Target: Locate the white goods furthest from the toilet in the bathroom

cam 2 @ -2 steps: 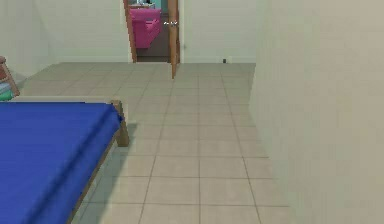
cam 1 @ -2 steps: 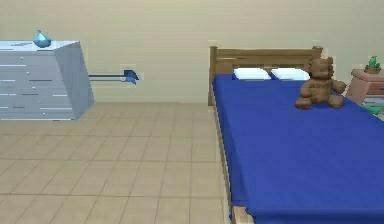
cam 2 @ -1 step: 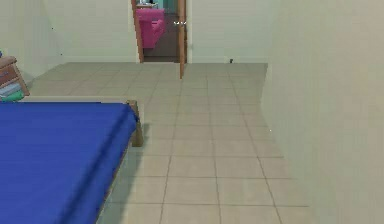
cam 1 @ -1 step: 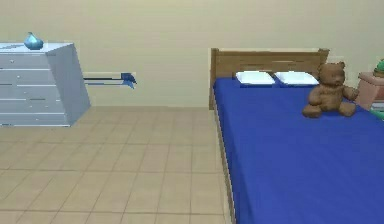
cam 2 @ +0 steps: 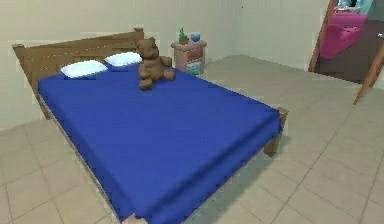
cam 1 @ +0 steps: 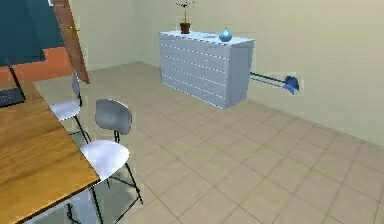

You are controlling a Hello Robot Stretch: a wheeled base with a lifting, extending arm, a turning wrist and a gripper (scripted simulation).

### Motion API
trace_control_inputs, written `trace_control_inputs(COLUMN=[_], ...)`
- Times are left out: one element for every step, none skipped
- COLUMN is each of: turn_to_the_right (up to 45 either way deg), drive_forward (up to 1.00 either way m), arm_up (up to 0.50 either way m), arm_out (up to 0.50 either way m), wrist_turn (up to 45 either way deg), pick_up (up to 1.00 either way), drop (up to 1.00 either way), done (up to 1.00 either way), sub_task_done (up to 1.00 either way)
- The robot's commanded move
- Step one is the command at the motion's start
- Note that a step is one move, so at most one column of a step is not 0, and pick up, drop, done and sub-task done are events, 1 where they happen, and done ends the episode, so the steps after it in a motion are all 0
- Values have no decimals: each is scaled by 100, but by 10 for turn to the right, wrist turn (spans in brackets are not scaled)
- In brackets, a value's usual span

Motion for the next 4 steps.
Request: trace_control_inputs(turn_to_the_right=[0,-30,0,450], drive_forward=[100,0,35,0], arm_up=[0,0,0,0], arm_out=[0,0,0,0], wrist_turn=[0,0,0,0], pick_up=[0,0,0,0], drop=[0,0,0,0], done=[0,0,0,0], sub_task_done=[0,0,0,0])
